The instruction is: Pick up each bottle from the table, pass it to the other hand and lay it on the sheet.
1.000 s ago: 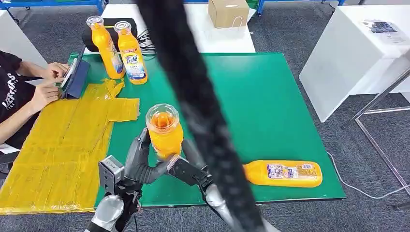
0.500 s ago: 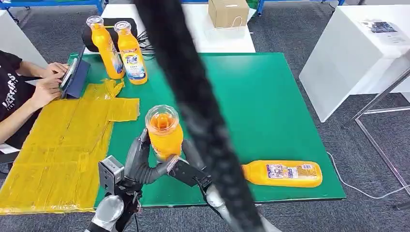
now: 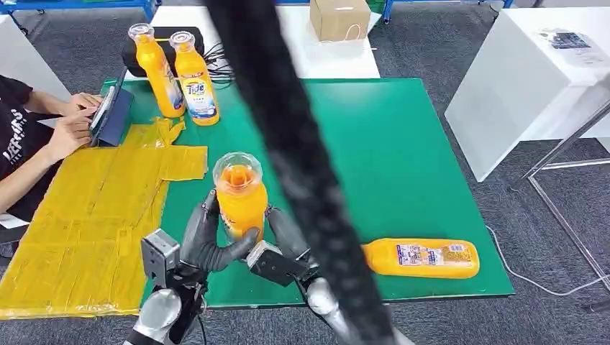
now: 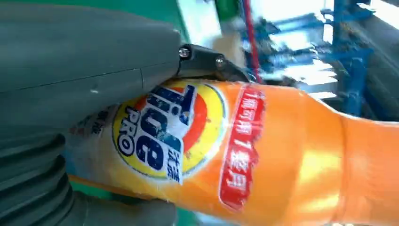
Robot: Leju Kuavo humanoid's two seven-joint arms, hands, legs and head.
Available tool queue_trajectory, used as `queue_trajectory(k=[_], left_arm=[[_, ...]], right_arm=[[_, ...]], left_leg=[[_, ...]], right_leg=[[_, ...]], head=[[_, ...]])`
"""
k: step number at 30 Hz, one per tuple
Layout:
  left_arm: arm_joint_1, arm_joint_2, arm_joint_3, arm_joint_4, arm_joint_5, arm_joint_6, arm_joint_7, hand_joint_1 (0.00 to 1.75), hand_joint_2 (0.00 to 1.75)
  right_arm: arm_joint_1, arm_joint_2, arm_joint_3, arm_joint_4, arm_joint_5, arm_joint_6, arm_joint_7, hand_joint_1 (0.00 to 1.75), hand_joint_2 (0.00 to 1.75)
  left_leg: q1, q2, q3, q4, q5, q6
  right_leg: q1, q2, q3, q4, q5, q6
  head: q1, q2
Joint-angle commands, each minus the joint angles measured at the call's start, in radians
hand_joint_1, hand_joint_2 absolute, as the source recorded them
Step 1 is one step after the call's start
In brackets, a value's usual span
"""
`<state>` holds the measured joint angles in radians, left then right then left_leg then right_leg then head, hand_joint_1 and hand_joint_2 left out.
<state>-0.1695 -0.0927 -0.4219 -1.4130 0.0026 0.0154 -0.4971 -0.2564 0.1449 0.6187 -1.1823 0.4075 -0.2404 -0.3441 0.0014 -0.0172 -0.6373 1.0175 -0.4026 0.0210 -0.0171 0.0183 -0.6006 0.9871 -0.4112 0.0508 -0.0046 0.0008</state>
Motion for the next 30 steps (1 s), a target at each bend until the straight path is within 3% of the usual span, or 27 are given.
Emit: queue_trajectory(k=[1,2,4,5,7,8,9,10,17,19,24,30], left_arm=[[-0.090,0.119,0.163,0.083,-0.431,0.305,0.075,1.75,1.75],[-0.120,0.142,0.191,0.137,-0.509,0.340,0.140,1.75,1.75],[-0.176,0.178,0.242,0.245,-0.632,0.394,0.153,1.75,1.75],[-0.202,0.205,0.248,0.308,-0.818,0.480,0.220,1.75,1.75],[-0.217,0.203,0.274,0.341,-0.823,0.475,0.200,1.75,1.75],[-0.236,0.230,0.255,0.391,-1.006,0.523,0.293,1.75,1.75],[-0.238,0.231,0.260,0.399,-1.005,0.520,0.292,1.75,1.75],[-0.259,0.253,0.254,0.458,-1.164,0.505,0.397,1.75,1.75],[-0.280,0.287,0.285,0.577,-1.310,0.513,0.486,1.75,1.75],[-0.288,0.303,0.301,0.636,-1.372,0.512,0.529,1.75,1.75],[-0.261,0.294,0.340,0.734,-1.377,0.500,0.510,1.75,1.75],[-0.215,0.227,0.352,0.786,-1.370,0.530,0.501,1.75,1.75]], right_arm=[[0.120,-0.125,-0.108,-0.365,0.151,-0.139,0.009,0.00,1.75],[0.132,-0.134,-0.129,-0.398,0.191,-0.175,0.009,0.00,1.75],[0.158,-0.146,-0.161,-0.458,0.200,-0.177,0.012,0.00,1.75],[0.165,-0.145,-0.177,-0.475,0.202,-0.185,0.011,0.00,1.75],[0.171,-0.146,-0.184,-0.489,0.199,-0.180,0.007,0.00,1.75],[0.173,-0.149,-0.187,-0.495,0.207,-0.184,0.007,0.00,1.75],[0.174,-0.153,-0.189,-0.499,0.208,-0.183,0.008,0.00,1.75],[0.173,-0.168,-0.193,-0.511,0.224,-0.174,0.015,0.00,1.75],[0.184,-0.180,-0.231,-0.548,0.234,-0.170,0.024,0.00,1.75],[0.188,-0.187,-0.241,-0.559,0.251,-0.183,0.026,0.00,1.75],[0.169,-0.252,-0.248,-0.530,0.433,-0.159,0.124,0.00,1.75],[0.142,-0.398,-0.217,-0.450,0.544,0.027,0.196,0.00,1.75]], left_leg=[[0.001,-0.001,0.003,0.000,-0.001,-0.001],[0.000,-0.002,0.002,-0.001,0.000,-0.001],[0.001,-0.003,0.004,-0.001,-0.001,-0.002],[0.001,-0.002,0.003,-0.001,0.000,-0.001],[0.000,0.000,0.002,-0.001,0.000,-0.001],[0.001,0.000,0.004,-0.001,0.000,-0.002],[0.000,0.002,0.003,-0.001,0.000,-0.001],[0.000,0.002,0.002,-0.001,0.000,-0.001],[0.001,0.004,0.007,-0.001,-0.003,-0.002],[0.000,0.003,0.002,-0.001,0.000,-0.001],[0.000,0.004,0.003,-0.001,-0.001,-0.001],[0.000,0.003,0.008,-0.002,-0.002,-0.001]], right_leg=[[0.001,-0.003,0.003,0.000,-0.001,-0.002],[0.001,-0.005,0.003,0.000,-0.001,-0.002],[0.001,-0.006,0.004,0.000,-0.002,-0.003],[0.001,-0.005,0.002,0.000,-0.001,-0.002],[0.001,-0.003,0.001,0.000,-0.001,-0.002],[0.001,-0.003,0.003,0.000,-0.001,-0.003],[0.001,-0.002,0.001,0.000,-0.001,-0.003],[0.001,-0.002,0.001,0.000,0.000,-0.002],[0.001,-0.002,0.006,-0.001,-0.002,-0.004],[0.000,-0.001,0.001,0.000,-0.001,-0.002],[0.000,0.000,0.001,-0.001,0.000,-0.002],[0.001,-0.003,0.007,-0.003,-0.002,-0.003]], head=[[0.000,0.000],[0.001,0.000],[0.001,0.000],[0.001,0.000],[0.001,0.000],[0.000,0.000],[0.001,0.000],[0.000,0.000],[0.001,0.000],[0.001,0.000],[0.001,0.000],[0.001,0.000]])
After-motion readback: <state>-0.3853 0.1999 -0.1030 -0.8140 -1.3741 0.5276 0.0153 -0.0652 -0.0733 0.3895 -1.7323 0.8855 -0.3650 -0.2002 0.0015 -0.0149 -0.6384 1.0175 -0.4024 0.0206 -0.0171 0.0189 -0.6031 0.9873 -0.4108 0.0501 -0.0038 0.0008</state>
